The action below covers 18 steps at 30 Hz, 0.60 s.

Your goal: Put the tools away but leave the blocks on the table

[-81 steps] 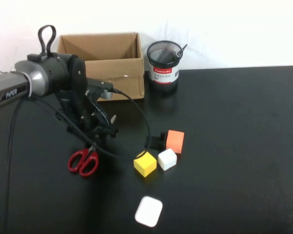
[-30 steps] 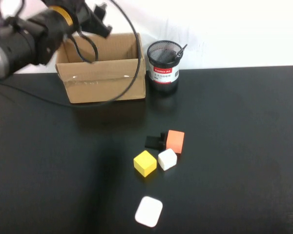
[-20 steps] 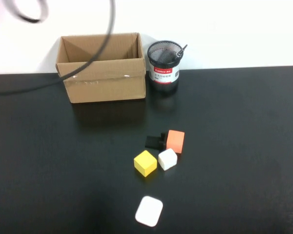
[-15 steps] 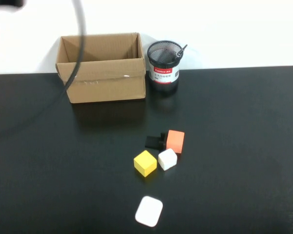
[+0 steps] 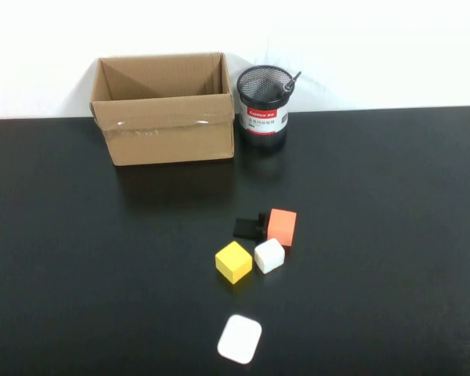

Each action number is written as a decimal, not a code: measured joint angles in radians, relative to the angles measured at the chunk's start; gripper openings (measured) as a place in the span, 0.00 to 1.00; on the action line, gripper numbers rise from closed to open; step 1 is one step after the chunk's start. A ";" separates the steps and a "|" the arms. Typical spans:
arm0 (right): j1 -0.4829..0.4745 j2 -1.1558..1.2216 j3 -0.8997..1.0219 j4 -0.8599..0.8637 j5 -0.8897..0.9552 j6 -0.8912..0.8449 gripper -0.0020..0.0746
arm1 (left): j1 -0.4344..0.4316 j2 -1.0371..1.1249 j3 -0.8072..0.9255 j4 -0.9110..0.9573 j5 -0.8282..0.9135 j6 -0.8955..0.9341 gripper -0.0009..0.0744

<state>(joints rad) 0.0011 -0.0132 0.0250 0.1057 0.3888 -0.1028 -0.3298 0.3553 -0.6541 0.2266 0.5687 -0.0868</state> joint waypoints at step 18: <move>-0.001 0.000 0.000 0.000 0.000 0.000 0.02 | 0.000 -0.371 0.378 0.003 0.002 -0.045 0.01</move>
<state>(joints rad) 0.0000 -0.0132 0.0250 0.1057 0.3888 -0.1028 -0.3298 -0.0162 -0.2766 0.2299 0.5709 -0.1314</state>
